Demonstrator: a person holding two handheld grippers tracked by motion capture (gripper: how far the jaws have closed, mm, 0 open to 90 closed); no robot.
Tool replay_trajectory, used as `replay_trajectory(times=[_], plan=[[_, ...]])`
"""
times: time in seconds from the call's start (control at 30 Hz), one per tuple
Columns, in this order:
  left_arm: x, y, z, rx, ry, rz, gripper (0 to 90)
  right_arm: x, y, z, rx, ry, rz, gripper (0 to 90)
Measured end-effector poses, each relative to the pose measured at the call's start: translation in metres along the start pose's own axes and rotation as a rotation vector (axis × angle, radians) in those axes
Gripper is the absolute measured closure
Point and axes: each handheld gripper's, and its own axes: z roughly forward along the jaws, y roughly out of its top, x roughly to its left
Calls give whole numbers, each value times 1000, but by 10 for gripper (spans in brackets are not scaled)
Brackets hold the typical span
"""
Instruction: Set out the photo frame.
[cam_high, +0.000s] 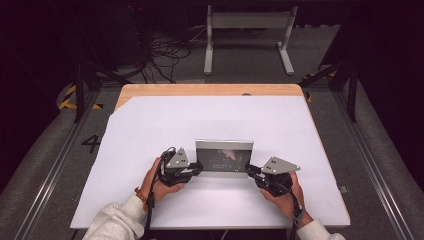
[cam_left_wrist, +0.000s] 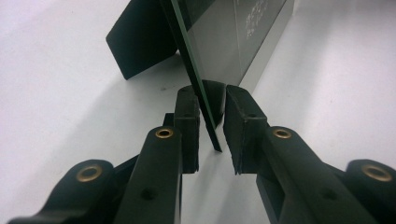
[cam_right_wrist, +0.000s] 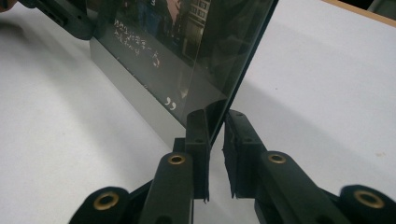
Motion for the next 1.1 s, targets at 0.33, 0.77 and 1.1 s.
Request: replay_trajectory(times=[0.33,0.77,1.1], plan=[[2,-4,-13,-16,32,-14,772,-1,3,-11,-10,-14,-25,805],[-6,-11,-38,-36,97,24,739,0,0,-30,-14,-52,-96,779],[-4,-30,-55,-33,151,3,672,-1,-5,-37,-6,-58,-104,743]])
